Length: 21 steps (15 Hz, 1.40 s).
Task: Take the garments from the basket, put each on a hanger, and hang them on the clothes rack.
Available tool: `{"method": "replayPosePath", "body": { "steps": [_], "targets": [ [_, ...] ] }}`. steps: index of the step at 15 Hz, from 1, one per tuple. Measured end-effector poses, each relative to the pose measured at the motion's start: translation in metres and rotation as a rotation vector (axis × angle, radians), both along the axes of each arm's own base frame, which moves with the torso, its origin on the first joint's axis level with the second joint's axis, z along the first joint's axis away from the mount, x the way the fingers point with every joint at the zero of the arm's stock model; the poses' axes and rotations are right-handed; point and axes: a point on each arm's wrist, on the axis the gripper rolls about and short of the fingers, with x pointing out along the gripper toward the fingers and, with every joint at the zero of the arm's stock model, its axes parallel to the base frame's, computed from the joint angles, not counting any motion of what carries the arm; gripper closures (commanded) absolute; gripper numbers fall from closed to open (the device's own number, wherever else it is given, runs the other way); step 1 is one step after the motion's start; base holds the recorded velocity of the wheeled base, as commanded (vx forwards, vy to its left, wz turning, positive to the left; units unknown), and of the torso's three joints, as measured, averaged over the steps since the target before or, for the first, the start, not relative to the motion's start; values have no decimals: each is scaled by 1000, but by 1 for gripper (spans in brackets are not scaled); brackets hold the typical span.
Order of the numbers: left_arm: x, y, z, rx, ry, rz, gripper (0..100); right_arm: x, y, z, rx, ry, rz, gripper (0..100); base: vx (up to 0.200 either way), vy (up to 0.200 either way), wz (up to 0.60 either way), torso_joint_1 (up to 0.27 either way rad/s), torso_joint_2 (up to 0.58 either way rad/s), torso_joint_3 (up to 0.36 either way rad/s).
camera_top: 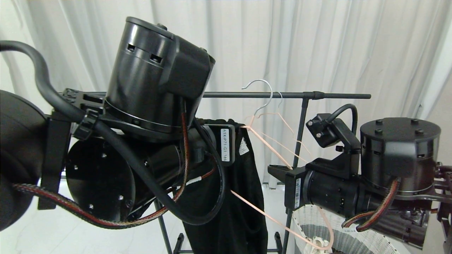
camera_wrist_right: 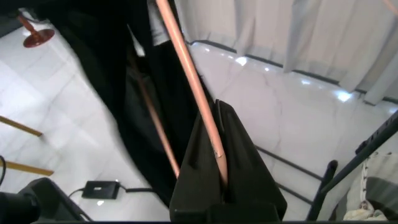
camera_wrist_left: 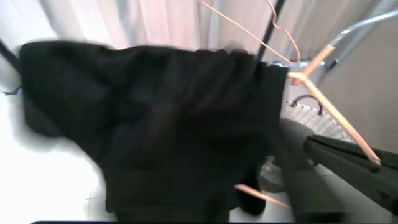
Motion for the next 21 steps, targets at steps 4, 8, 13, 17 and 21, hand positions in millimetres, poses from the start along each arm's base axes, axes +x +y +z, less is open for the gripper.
{"method": "replayPosePath", "body": {
  "steps": [4,8,13,17,21],
  "targets": [
    [-1,2,2,1,-10,7,0,1,-1,4,-4,-51,-21,100,0,0,0,0,0,0],
    [-8,11,-4,36,-2,-4,0,5,-7,1,-35,-119,-27,100,0,0,0,0,0,0],
    [-31,40,-28,133,46,-54,0,2,-26,-6,8,-223,-38,100,0,0,0,0,0,0],
    [-42,58,-37,150,66,-64,0,-14,-46,-21,-54,-271,83,100,0,0,0,0,0,0],
    [-64,81,-41,139,87,-287,0,-35,-76,-34,-112,-331,273,100,0,0,0,0,0,0]
  ]
}}
